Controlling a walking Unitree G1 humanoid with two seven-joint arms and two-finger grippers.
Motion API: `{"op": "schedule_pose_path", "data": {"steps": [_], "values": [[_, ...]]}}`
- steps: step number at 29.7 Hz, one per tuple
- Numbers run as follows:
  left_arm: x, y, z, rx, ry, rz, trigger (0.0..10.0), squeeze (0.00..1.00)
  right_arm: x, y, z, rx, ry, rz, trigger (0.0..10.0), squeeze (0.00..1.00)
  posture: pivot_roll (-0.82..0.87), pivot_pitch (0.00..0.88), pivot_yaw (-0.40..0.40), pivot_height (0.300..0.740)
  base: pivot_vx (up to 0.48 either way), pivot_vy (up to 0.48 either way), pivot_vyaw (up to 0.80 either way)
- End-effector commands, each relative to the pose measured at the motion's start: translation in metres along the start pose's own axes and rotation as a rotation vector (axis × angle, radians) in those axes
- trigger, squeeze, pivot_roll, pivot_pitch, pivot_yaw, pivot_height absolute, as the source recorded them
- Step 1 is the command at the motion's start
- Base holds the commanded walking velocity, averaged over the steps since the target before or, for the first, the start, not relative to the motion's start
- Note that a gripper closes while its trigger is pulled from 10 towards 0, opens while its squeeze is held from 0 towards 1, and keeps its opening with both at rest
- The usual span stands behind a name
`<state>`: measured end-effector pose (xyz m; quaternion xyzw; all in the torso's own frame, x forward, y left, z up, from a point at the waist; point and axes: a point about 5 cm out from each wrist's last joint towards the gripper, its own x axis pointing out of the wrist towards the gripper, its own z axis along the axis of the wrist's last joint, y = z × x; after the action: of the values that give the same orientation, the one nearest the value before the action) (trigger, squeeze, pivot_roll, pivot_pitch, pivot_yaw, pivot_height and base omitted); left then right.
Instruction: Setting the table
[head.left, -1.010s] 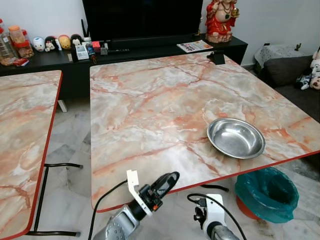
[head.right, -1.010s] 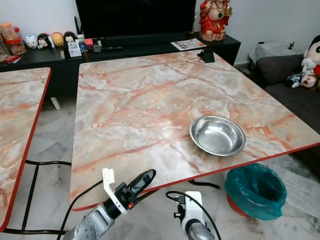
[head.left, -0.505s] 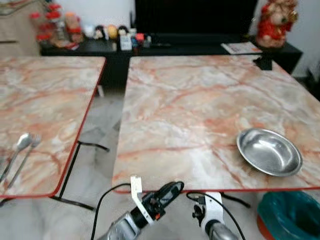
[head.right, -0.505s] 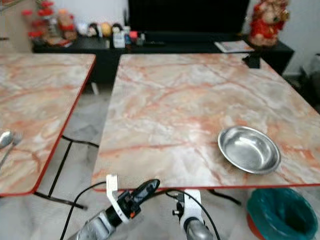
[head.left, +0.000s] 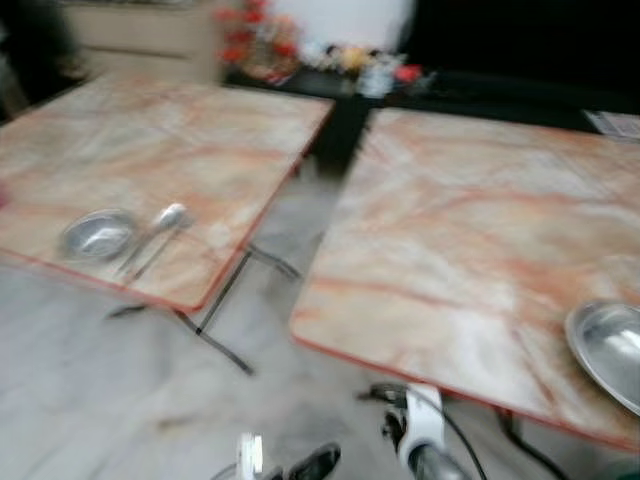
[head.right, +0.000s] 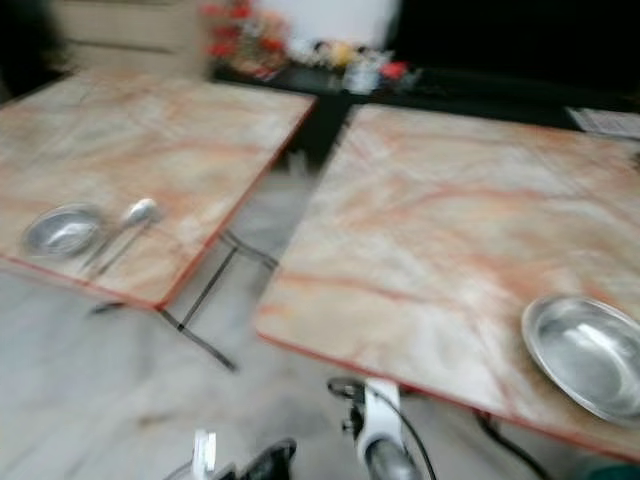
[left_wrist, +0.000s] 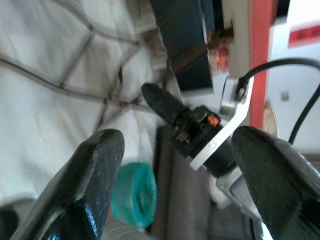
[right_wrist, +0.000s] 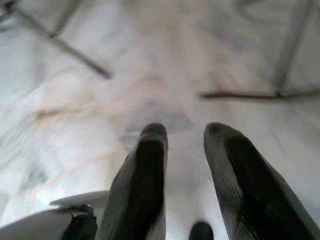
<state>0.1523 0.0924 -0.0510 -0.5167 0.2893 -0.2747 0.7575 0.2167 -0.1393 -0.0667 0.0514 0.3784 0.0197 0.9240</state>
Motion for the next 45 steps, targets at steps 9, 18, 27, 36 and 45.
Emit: {"op": "schedule_pose_path", "data": {"steps": [9, 18, 27, 36, 45], "values": [[0.023, -0.237, 0.262, 1.024, -1.145, 0.089, 10.0, 0.0, 0.0, 0.005, 0.0, 0.01, -0.008, 0.01, 10.0, 0.0, 0.08, 0.0, 0.0, 0.74, 0.0, 0.0, 0.8], [-0.017, -0.018, 0.202, 0.977, -0.445, 0.746, 10.0, 0.0, 0.0, 0.006, -0.002, 0.05, 0.003, -0.003, 10.0, 0.0, 0.09, 0.0, 0.101, 0.74, 0.0, 0.0, 0.44], [-0.062, 0.044, 0.144, 0.767, -0.233, 1.014, 10.0, 0.0, -0.001, 0.003, -0.004, 0.032, 0.015, 0.004, 10.0, 0.0, 0.09, 0.0, 0.087, 0.74, 0.027, 0.0, 0.0], [-0.096, 0.069, 0.107, 0.624, -0.133, 1.187, 10.0, 0.0, -0.002, 0.001, -0.009, 0.008, 0.031, 0.013, 10.0, 0.0, 0.09, 0.0, 0.076, 0.74, 0.163, 0.0, 0.5], [-0.096, 0.071, 0.1, 0.604, -0.12, 1.205, 10.0, 0.0, -0.002, 0.001, -0.01, -0.005, 0.042, 0.024, 10.0, 0.0, 0.09, 0.0, 0.076, 0.74, 0.0, 0.0, 0.05]]}}
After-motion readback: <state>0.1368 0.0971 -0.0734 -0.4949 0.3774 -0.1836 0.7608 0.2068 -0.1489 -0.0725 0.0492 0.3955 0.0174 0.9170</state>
